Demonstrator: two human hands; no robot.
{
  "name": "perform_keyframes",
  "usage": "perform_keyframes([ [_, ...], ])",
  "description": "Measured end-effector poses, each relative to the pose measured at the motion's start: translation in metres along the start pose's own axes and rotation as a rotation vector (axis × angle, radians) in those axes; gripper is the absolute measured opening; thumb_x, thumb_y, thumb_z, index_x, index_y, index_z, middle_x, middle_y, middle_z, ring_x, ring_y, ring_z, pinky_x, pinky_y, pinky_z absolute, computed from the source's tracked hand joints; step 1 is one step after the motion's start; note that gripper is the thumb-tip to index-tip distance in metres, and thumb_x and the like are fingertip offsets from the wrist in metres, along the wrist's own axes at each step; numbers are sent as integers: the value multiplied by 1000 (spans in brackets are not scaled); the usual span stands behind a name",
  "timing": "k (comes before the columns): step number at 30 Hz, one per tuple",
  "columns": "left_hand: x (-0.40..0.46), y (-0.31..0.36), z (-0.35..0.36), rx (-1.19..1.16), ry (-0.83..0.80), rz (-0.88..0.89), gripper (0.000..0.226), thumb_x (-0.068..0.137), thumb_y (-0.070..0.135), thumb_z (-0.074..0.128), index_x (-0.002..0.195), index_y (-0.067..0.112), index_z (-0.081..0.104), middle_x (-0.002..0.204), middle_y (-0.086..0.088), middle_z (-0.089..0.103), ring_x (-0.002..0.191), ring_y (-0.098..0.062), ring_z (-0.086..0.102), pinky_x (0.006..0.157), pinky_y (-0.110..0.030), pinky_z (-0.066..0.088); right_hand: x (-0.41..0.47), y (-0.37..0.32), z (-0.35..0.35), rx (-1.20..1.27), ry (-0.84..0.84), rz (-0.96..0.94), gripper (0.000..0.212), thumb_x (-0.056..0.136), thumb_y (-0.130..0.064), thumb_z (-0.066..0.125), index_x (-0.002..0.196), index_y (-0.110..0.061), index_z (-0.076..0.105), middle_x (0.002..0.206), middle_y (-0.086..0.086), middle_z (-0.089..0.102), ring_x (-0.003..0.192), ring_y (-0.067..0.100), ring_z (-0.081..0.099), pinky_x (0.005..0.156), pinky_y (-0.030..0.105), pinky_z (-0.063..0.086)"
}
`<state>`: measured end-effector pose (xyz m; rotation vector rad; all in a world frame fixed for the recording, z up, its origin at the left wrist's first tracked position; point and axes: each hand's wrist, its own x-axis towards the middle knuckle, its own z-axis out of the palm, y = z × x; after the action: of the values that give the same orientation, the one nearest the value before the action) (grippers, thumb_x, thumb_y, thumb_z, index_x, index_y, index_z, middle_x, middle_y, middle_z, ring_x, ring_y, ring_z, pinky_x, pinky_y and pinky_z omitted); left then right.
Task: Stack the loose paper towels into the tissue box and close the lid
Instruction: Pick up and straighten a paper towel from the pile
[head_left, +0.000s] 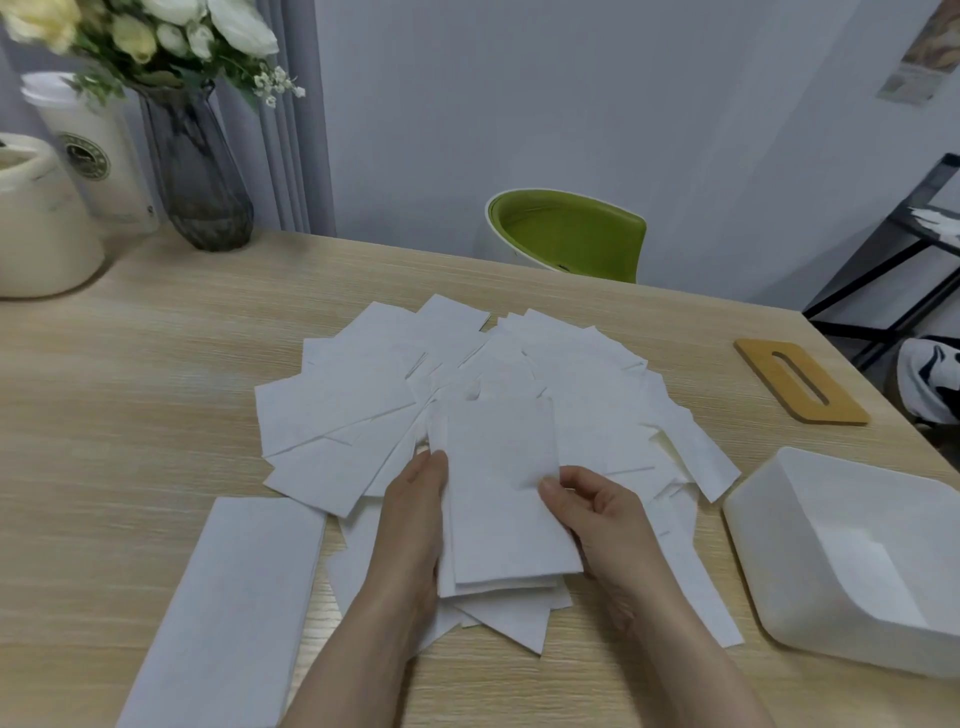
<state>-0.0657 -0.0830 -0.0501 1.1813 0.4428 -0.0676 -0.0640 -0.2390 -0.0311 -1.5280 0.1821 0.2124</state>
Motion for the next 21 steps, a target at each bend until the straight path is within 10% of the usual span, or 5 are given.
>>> perform_keyframes([
  [4,-1,0,-1,1,15,-6,41,99,26,46,63,28,66,67,2,68,63,-14,64,60,-31,49,0,3,7,-23,-9,-30,14,90,-9,62,81,-10,72,77,8,74,68,12,69,56,18,50],
  [14,-4,0,1,29,-38,52,20,100,21,48,104,25,68,92,1,77,83,-19,74,64,-34,58,-5,-1,9,-188,-1,-104,12,90,-10,63,85,-16,72,77,2,74,71,11,66,65,21,50],
  [21,-9,3,9,-20,-40,109,20,100,22,48,105,27,67,94,4,76,83,-14,73,58,-25,56,-14,-3,14,-312,28,-222,47,93,-22,58,135,-35,40,121,-22,53,100,-20,51,85,2,39],
])
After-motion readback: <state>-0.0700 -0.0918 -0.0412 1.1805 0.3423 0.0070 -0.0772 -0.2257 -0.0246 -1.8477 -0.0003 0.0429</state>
